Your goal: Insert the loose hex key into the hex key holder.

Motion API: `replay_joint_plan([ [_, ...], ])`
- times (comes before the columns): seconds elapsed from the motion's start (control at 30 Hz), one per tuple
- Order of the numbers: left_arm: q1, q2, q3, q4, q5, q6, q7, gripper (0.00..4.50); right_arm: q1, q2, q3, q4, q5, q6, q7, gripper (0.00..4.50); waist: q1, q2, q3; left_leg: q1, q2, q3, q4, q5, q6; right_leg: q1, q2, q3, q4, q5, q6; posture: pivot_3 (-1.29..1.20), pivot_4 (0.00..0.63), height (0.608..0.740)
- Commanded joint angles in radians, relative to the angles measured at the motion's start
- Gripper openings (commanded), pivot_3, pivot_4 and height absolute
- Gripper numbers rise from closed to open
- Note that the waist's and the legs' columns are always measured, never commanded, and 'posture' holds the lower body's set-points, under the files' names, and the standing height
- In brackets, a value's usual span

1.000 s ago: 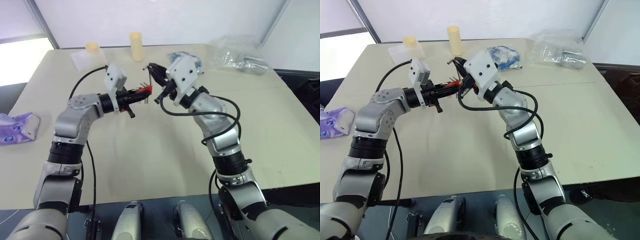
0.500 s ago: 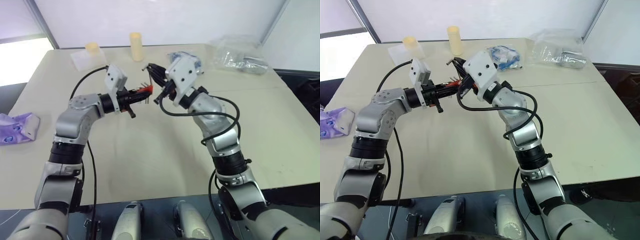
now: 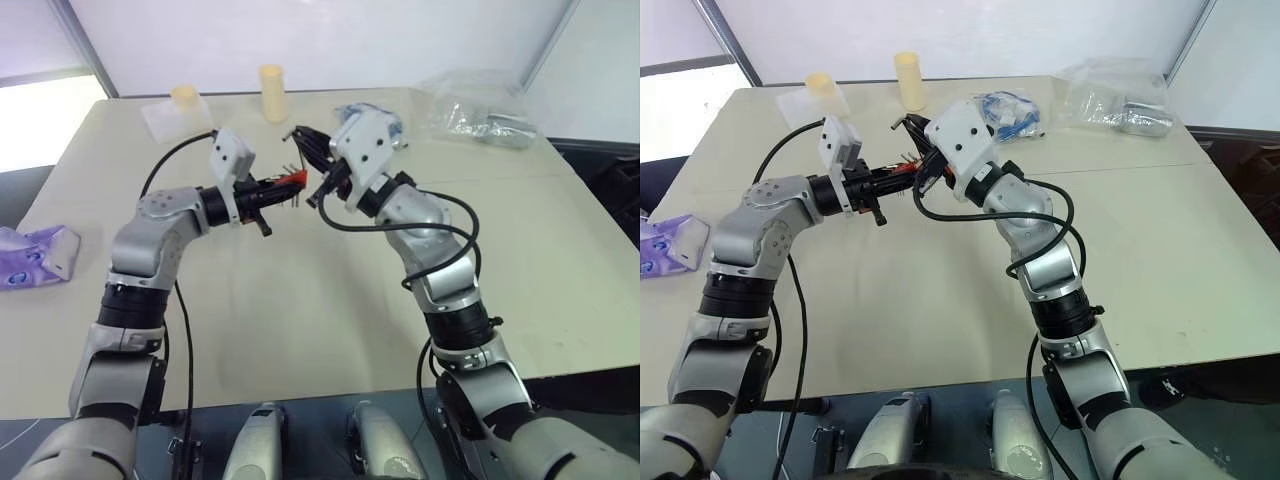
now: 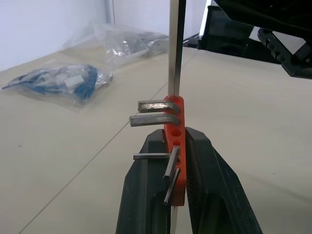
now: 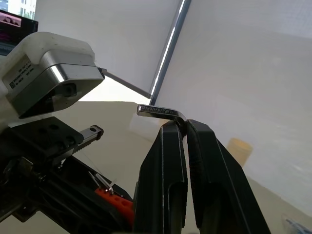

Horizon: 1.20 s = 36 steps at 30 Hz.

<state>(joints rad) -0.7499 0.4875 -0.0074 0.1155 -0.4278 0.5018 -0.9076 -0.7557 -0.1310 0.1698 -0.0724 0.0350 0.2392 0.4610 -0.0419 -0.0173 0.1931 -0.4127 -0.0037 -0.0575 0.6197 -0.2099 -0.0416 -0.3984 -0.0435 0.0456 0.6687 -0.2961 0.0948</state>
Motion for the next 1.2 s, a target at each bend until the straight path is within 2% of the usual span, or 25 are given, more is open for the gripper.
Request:
replay_joint_plan([
  [0.03,-0.014,-0.003,0.035,-0.039,-0.025,-0.007,0.005,0.0,-0.02,0.007,0.0,-0.025,0.014,-0.003,0.002,0.04,0.0,0.0,0.0,0.0,0.0,0.0,0.0,0.0,0.0,0.0,0.0,0.0,0.0,0.0,0.0,0.0,0.15,0.74],
  [0.53,-0.019,-0.008,0.051,-0.03,-0.021,-0.014,0.021,0.0,-0.01,-0.009,-0.003,-0.021,0.016,0.005,0.004,0.04,0.0,0.0,0.0,0.0,0.0,0.0,-0.001,0.0,0.0,0.0,0.0,0.0,0.0,0.0,0.0,0.0,0.15,0.74],
  [0.63,-0.019,-0.007,0.052,-0.029,-0.02,-0.016,0.022,0.0,-0.007,-0.022,-0.007,-0.015,0.01,0.003,0.004,0.98,0.0,0.0,0.0,0.0,0.0,0.0,-0.001,0.0,0.0,0.0,0.0,0.0,0.0,0.0,0.0,0.0,0.15,0.74],
  [0.83,-0.019,-0.009,0.056,-0.025,-0.016,-0.021,0.018,0.0,0.013,-0.053,0.002,-0.023,0.009,0.033,0.02,3.89,0.0,0.0,0.0,0.0,0.0,0.0,-0.002,0.0,0.0,0.0,0.0,0.0,-0.001,0.0,0.0,0.0,0.15,0.74],
  [1.2,-0.012,-0.026,0.05,-0.033,-0.021,-0.01,0.024,0.0,0.128,-0.17,-0.05,-0.133,0.034,0.097,0.054,3.89,0.0,0.0,0.0,0.0,0.0,0.0,-0.004,0.0,0.0,-0.001,0.0,0.0,-0.003,0.0,0.0,0.0,0.15,0.74],
])
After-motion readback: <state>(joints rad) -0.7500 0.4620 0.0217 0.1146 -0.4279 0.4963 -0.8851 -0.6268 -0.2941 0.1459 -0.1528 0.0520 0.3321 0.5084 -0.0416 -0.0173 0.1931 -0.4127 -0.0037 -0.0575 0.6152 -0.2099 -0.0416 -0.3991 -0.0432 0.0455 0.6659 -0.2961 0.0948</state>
